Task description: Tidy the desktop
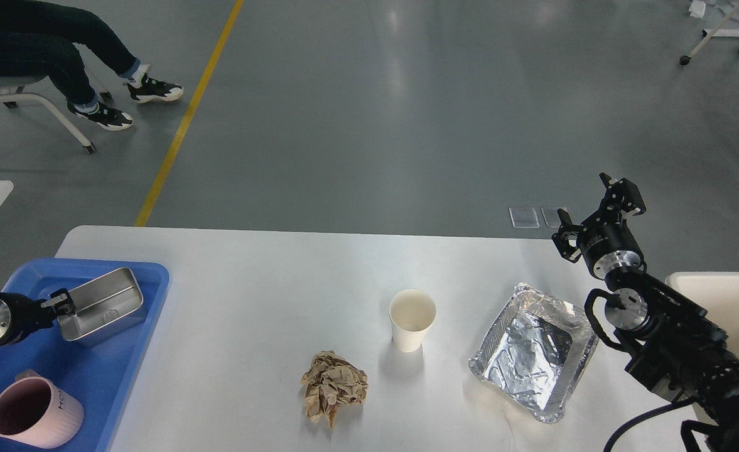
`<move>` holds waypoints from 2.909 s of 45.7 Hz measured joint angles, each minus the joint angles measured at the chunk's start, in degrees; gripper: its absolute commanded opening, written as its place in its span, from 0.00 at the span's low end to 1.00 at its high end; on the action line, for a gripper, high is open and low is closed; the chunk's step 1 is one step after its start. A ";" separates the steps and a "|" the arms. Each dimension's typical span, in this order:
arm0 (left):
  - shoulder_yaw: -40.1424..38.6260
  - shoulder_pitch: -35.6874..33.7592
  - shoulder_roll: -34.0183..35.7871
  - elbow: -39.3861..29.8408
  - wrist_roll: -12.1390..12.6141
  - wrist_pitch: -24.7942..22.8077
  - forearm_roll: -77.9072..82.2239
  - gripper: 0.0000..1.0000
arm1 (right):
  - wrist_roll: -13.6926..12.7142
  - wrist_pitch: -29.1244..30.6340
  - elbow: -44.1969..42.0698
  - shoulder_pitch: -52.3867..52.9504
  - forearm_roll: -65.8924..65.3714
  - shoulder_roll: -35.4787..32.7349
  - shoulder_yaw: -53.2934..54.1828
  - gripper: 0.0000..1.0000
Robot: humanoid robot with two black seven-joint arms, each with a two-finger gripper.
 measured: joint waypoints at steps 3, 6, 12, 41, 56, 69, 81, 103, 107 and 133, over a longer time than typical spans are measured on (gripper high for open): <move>-0.04 -1.31 0.99 0.00 -0.32 -3.08 -0.03 0.97 | 0.00 0.00 0.06 0.00 0.00 0.03 0.00 1.00; -0.06 -3.35 2.42 0.00 -0.40 -7.76 -0.05 0.97 | 0.00 0.00 0.08 0.00 0.00 0.03 0.00 1.00; -0.71 -9.55 6.78 -0.03 -0.46 -21.01 -0.19 0.97 | 0.00 0.00 0.08 0.30 0.00 -0.03 0.00 1.00; -47.60 -21.16 -4.09 -0.25 -1.01 -27.49 -24.23 0.98 | -0.37 -0.46 0.10 0.96 0.00 0.30 0.00 1.00; -87.30 -7.65 -17.18 -0.48 12.20 -22.51 -33.24 0.98 | -1.10 -2.01 0.03 1.69 -0.23 0.31 -2.88 1.00; -105.93 1.39 -25.17 -0.99 15.42 -25.16 -34.14 0.98 | -1.13 -2.52 0.39 2.75 -0.23 2.59 -7.05 1.00; -108.78 5.79 -27.91 -0.88 14.75 -25.16 -34.22 0.98 | -1.06 -2.44 0.37 3.69 -0.23 3.56 -7.13 1.00; -108.11 8.87 -28.55 -0.90 22.79 -25.79 -33.74 0.97 | -0.82 -2.39 5.48 10.02 -22.39 1.68 -30.23 1.00; -107.17 8.86 -28.13 -0.92 23.74 -25.25 -33.64 0.98 | -0.79 -2.37 10.67 10.90 -27.15 -2.51 -33.38 1.00; -99.60 10.76 -24.63 -0.56 23.90 -25.10 -33.40 0.97 | -0.66 -2.20 68.79 10.75 -62.10 -61.87 -35.81 1.00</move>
